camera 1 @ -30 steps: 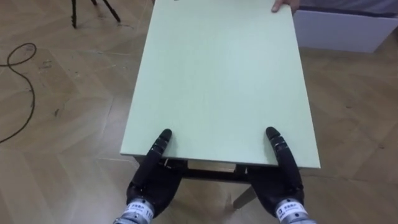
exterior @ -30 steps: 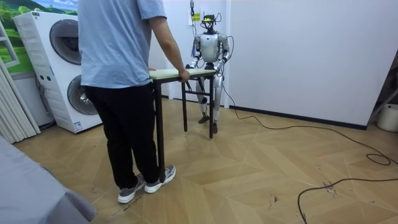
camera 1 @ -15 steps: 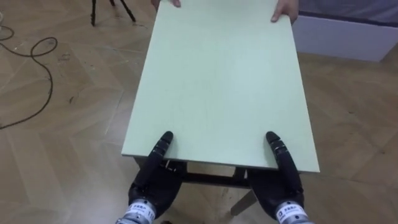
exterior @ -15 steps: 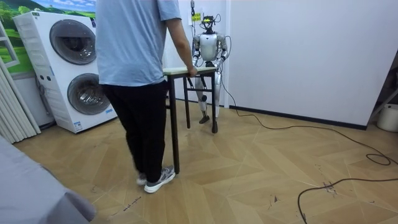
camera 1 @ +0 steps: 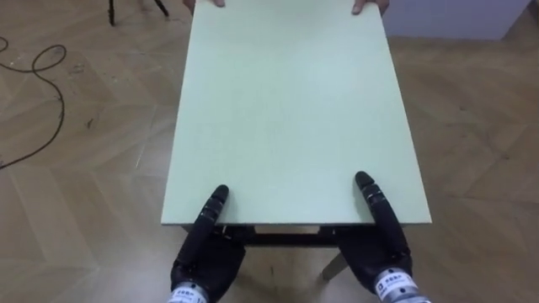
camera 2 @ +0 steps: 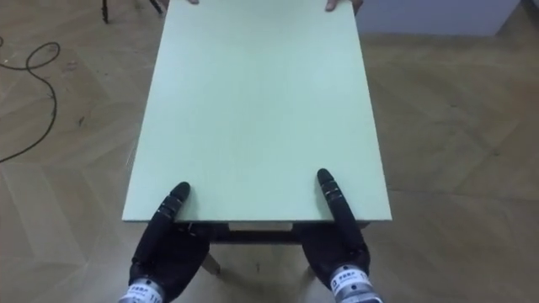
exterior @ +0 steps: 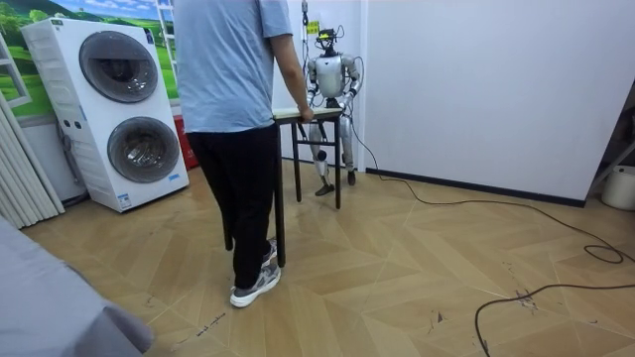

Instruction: Move table with human

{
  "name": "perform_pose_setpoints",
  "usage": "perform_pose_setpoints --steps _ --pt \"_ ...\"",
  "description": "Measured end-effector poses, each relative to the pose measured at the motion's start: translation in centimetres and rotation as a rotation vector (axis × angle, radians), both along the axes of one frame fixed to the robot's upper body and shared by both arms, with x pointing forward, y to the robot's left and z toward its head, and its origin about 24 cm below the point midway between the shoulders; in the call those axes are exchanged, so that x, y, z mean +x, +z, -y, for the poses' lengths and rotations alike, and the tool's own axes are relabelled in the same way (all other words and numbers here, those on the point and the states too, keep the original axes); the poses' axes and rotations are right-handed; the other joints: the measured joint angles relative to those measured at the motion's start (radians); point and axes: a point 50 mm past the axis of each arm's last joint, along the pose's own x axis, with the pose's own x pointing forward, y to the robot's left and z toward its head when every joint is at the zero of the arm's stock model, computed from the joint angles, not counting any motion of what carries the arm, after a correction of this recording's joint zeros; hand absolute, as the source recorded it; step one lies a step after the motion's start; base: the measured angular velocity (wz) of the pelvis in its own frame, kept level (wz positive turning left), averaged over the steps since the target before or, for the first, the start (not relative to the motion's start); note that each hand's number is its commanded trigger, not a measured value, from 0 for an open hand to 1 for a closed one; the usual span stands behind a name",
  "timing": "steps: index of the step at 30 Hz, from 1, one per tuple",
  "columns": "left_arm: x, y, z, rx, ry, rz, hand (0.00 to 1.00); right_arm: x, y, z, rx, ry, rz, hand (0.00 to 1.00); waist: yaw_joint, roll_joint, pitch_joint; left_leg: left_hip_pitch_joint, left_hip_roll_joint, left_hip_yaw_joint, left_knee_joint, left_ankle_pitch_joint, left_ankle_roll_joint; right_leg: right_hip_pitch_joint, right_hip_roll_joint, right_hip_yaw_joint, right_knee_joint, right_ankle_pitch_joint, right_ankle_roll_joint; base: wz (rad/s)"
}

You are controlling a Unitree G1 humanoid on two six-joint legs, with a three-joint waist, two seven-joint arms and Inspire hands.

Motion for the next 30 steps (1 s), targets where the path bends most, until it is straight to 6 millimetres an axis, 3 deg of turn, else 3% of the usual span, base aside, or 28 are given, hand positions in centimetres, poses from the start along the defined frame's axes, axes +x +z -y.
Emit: perform_pose_setpoints --steps 2,4,6,10,14,15,17,18,19,20,22,23,24,26,27,28,30 --pt "0.5 0.3 0.0 0.012 -0.008 0.020 1.00 0.1 0.1 0.1 0.006 -0.002 0.011 1.00 -0.018 0.007 0.0006 0.015 0.000 0.000 -0.087 -0.062 0.010 -0.037 0.004 0.053 0.003 0.030 0.008 0.49" --pt "1.9 1.0 0.5 0.029 -0.040 0.060 1.00 0.4 0.3 0.3 0.029 -0.041 0.024 1.00 -0.025 0.009 -0.0002 0.035 0.001 -0.005 -0.232 -0.128 0.018 -0.092 0.007 0.115 0.008 0.074 0.028 0.55" --pt "2.9 1.4 1.0 0.028 -0.047 0.081 1.00 0.8 0.6 0.6 0.034 -0.060 0.037 1.00 -0.018 0.004 -0.0006 0.029 -0.023 0.010 -0.276 -0.142 0.046 -0.119 0.006 0.142 -0.017 0.128 0.044 0.07" --pt "2.7 0.6 1.2 0.019 -0.034 0.050 1.00 0.8 0.2 0.5 0.029 -0.049 0.019 1.00 0.005 0.001 -0.0016 0.026 -0.098 0.019 -0.298 -0.116 0.101 -0.105 -0.025 0.177 -0.106 0.233 0.064 -0.26" --pt "2.4 0.1 1.2 0.019 -0.039 0.021 1.00 0.7 -0.1 0.5 0.009 -0.043 0.007 1.00 0.007 -0.011 -0.0015 0.022 -0.150 0.048 -0.297 -0.100 0.148 -0.110 -0.065 0.193 -0.118 0.288 0.074 -0.09" --pt "2.4 0.0 1.2 0.020 -0.041 0.019 1.00 0.7 -0.2 0.5 0.009 -0.042 0.004 1.00 0.002 -0.023 -0.0024 0.012 -0.164 0.066 -0.290 -0.099 0.165 -0.116 -0.078 0.192 -0.120 0.305 0.079 0.00" --pt "2.4 0.0 1.3 0.017 -0.041 0.018 1.00 0.6 -0.2 0.5 0.010 -0.043 0.002 1.00 0.002 -0.033 -0.0023 -0.010 -0.177 0.072 -0.269 -0.100 0.188 -0.119 -0.091 0.194 -0.145 0.356 0.106 0.00" --pt "2.4 0.0 1.3 0.007 -0.040 0.012 1.00 0.6 -0.2 0.5 0.012 -0.047 -0.004 1.00 0.004 -0.033 -0.0022 -0.023 -0.176 0.077 -0.255 -0.097 0.198 -0.118 -0.094 0.200 -0.162 0.401 0.134 0.07" --pt "2.3 -0.1 1.3 0.011 -0.043 0.008 1.00 0.6 -0.2 0.6 0.007 -0.049 -0.011 1.00 0.000 -0.034 -0.0021 -0.027 -0.167 0.112 -0.255 -0.092 0.206 -0.117 -0.097 0.222 -0.155 0.416 0.162 0.12" --pt "2.3 -0.1 1.3 0.014 -0.046 0.006 1.00 0.6 -0.3 0.7 0.003 -0.051 -0.014 1.00 -0.002 -0.033 -0.0020 -0.027 -0.156 0.136 -0.255 -0.090 0.206 -0.118 -0.103 0.225 -0.127 0.391 0.169 0.25" --pt "2.5 -0.1 1.4 0.020 -0.054 0.006 1.00 0.4 -0.3 0.8 0.006 -0.063 -0.019 1.00 -0.012 -0.032 -0.0029 -0.034 -0.128 0.210 -0.260 -0.075 0.198 -0.115 -0.137 0.214 0.084 0.176 0.153 0.35" --pt "2.5 -0.1 1.4 0.021 -0.057 0.008 1.00 0.4 -0.3 0.9 0.005 -0.066 -0.018 1.00 -0.015 -0.033 -0.0031 -0.037 -0.127 0.218 -0.259 -0.072 0.198 -0.111 -0.142 0.215 0.123 0.140 0.155 0.29" --pt "2.5 -0.1 1.3 0.025 -0.058 0.007 1.00 0.5 -0.3 0.8 0.004 -0.067 -0.017 1.00 -0.027 -0.039 -0.0023 -0.038 -0.143 0.228 -0.256 -0.068 0.194 -0.109 -0.141 0.233 0.134 0.130 0.162 0.00" --pt "2.5 0.0 1.2 0.025 -0.051 0.009 1.00 0.8 -0.1 0.7 0.002 -0.054 -0.015 1.00 -0.009 -0.042 -0.0047 -0.056 -0.171 0.178 -0.269 -0.053 0.208 -0.121 -0.120 0.287 0.095 0.155 0.187 -0.29" --pt "2.6 0.2 1.1 0.021 -0.043 0.018 1.00 1.2 0.1 0.7 0.001 -0.054 -0.006 1.00 0.001 -0.040 -0.0076 -0.080 -0.159 0.174 -0.271 -0.043 0.223 -0.130 -0.116 0.322 0.092 0.162 0.197 0.12" --pt "2.7 0.2 1.3 0.022 -0.053 0.019 1.00 1.0 0.0 0.8 0.002 -0.060 -0.012 1.00 -0.015 -0.047 -0.0086 -0.080 -0.155 0.188 -0.277 -0.036 0.228 -0.143 -0.143 0.324 0.240 0.091 0.193 0.40" --pt "2.5 0.1 1.3 0.026 -0.062 0.011 1.00 0.4 -0.2 0.9 0.016 -0.076 -0.031 1.00 -0.023 -0.068 -0.0139 -0.049 -0.156 0.235 -0.288 -0.032 0.225 -0.127 -0.180 0.322 0.460 0.013 0.184 0.41"
